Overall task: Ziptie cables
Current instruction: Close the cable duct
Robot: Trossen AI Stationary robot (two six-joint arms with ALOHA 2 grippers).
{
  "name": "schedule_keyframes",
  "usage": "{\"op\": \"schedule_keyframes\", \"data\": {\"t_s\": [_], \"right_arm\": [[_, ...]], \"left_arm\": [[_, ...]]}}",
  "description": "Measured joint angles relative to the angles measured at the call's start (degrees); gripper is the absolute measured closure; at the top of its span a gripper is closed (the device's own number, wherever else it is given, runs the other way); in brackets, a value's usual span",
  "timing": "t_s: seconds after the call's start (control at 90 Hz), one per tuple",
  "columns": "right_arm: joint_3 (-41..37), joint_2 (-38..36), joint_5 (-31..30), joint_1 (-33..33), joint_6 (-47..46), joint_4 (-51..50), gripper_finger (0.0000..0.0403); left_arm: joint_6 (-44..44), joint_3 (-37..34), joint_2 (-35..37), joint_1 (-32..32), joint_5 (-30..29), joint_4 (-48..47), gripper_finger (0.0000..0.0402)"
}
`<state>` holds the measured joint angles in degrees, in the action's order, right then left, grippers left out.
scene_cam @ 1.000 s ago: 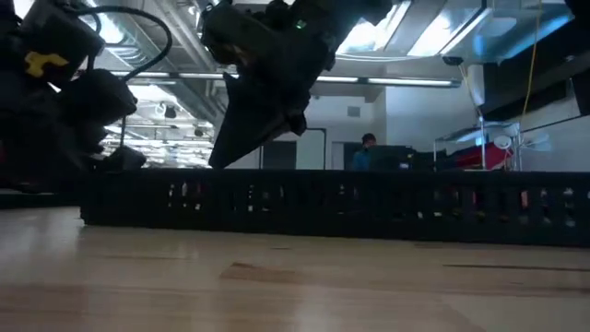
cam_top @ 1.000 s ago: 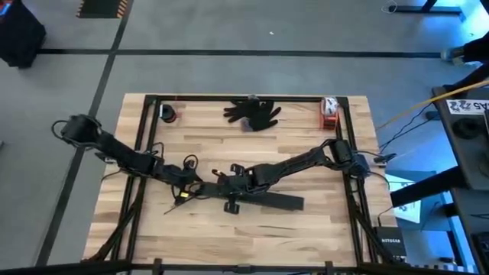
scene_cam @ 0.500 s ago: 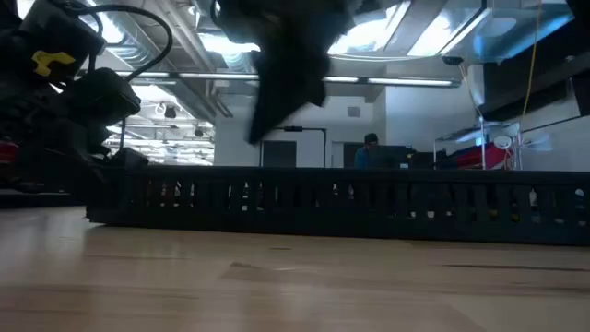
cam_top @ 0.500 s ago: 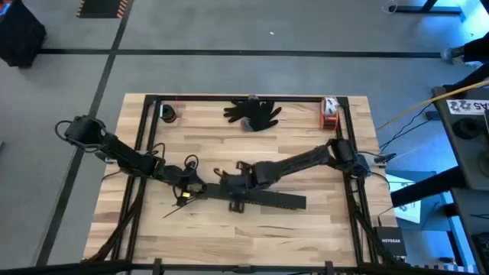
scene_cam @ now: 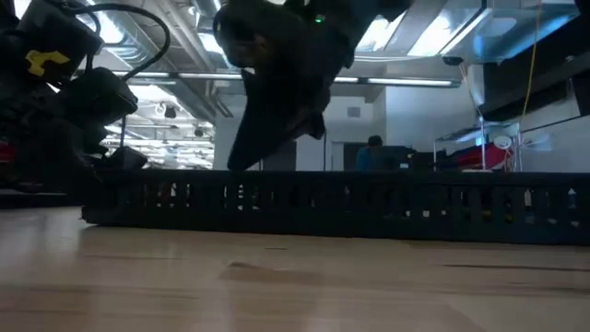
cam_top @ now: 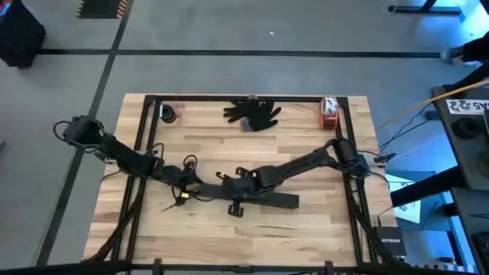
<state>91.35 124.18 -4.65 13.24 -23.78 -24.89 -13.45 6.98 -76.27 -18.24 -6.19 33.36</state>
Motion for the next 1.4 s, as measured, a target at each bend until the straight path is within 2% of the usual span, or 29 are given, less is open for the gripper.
{"op": "schedule_keyframes", "data": {"t_s": [0.844, 1.0, 1.144, 1.311, 1.4], "right_arm": [[-0.1, 2.0, -2.2, -2.0, -0.4, 10.0, 0.0403], [-0.2, 0.9, -2.4, -2.2, -0.3, 9.0, 0.0403], [-0.3, -0.3, -3.5, -2.3, -0.2, 6.1, 0.0403], [-0.3, -2.9, -4.2, -2.3, 0.2, -0.2, 0.0403], [-0.3, -4.7, -5.2, -2.3, 0.5, -2.3, 0.0403]], "left_arm": [[-1.3, 0.0, 0.0, 0.0, 0.0, 0.3, 0.0192], [-3.1, 0.2, 0.0, 0.5, 0.0, 0.1, 0.0189], [-3.5, 0.3, 0.0, 1.0, 0.2, -0.7, 0.0163], [-5.4, 0.6, 2.8, 1.2, 6.5, -3.1, 0.0133], [-6.7, 1.5, 6.1, 1.2, 7.3, -5.7, 0.0128]]}}
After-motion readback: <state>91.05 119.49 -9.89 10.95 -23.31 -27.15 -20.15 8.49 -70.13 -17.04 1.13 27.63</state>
